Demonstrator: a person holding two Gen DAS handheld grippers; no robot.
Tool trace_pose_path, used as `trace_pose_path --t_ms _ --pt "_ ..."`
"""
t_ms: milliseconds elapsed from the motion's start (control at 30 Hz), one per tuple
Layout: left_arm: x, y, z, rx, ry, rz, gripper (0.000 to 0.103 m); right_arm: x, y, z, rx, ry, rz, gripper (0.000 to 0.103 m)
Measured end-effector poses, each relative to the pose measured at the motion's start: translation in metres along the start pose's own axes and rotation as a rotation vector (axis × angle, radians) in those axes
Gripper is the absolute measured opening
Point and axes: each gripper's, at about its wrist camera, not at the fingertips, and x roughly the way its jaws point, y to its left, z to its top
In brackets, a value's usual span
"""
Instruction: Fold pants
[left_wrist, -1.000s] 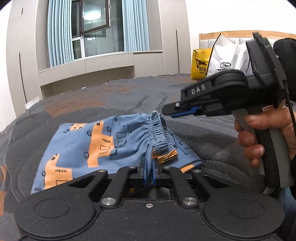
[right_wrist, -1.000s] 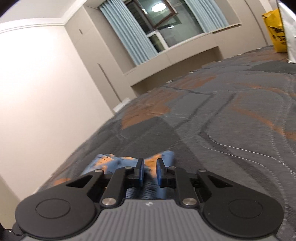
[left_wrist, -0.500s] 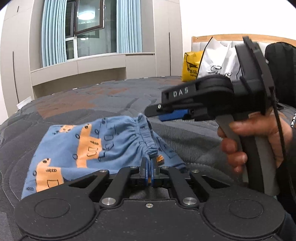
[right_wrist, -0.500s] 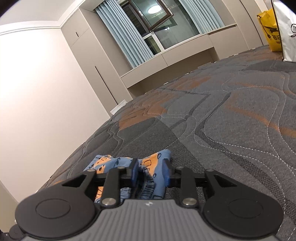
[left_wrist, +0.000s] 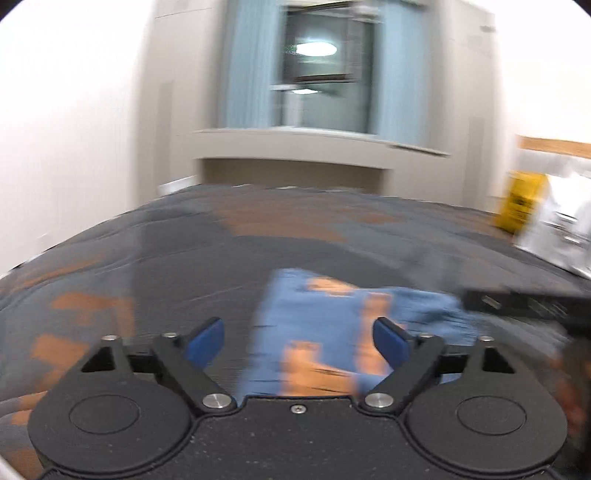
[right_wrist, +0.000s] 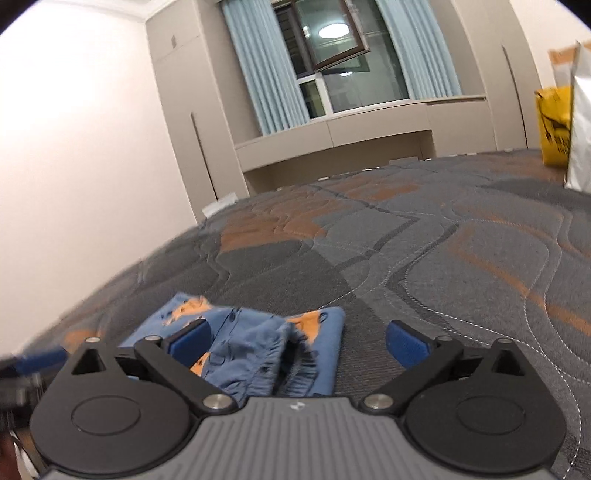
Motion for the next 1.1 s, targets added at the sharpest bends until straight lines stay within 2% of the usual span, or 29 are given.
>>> trace_pose_path --t_ms 67,133,300,367,433,467,567,700,767,900,1000,1100 --pt "0.013 0.015 0.003 -0.043 0.027 0.045 0.098 0.007 0.018 -0.002 -0.07 0.02 -0.027 0.103" --pt "0.022 0.021 0.001 -0.052 0.06 0.066 0.098 0.014 0.037 -0.006 -0.14 0.034 -0.049 0.103" --pt "0.03 0.02 -0.014 0.017 0.12 0.032 0.098 0.024 0.07 -0.021 -0.306 0.087 -0.052 0.103" --pt "0.023 0.018 -0.023 0.049 0.125 0.02 0.098 0.02 0.068 -0.022 -0.352 0.083 -0.113 0.103" --pt "0.022 0.019 -0.027 0.063 0.133 0.001 0.098 0.015 0.054 -0.025 -0.396 0.094 -0.218 0.103" --pt "0.02 0.023 -0.03 0.056 0.138 -0.01 0.098 0.012 0.044 -0.027 -0.391 0.108 -0.212 0.103" --pt "0.018 0.029 -0.035 0.049 0.144 -0.023 0.099 -0.003 0.016 -0.029 -0.268 0.152 -0.1 0.103" --pt "0.013 0.031 -0.033 0.044 0.135 -0.016 0.099 -0.011 0.014 -0.032 -0.253 0.135 -0.08 0.103" --pt "0.009 0.029 -0.025 0.053 0.102 0.007 0.101 -0.013 0.021 -0.03 -0.283 0.113 -0.087 0.103" --pt "0.011 0.028 -0.005 0.056 0.027 0.022 0.102 -0.006 0.043 -0.009 -0.344 0.016 -0.085 0.103" --pt "0.029 0.023 0.001 0.064 0.056 0.043 0.102 0.019 0.062 0.002 -0.427 -0.056 -0.017 0.103" --pt "0.047 0.024 -0.005 0.068 0.123 0.078 0.102 0.053 0.075 0.001 -0.595 -0.044 0.013 0.103"
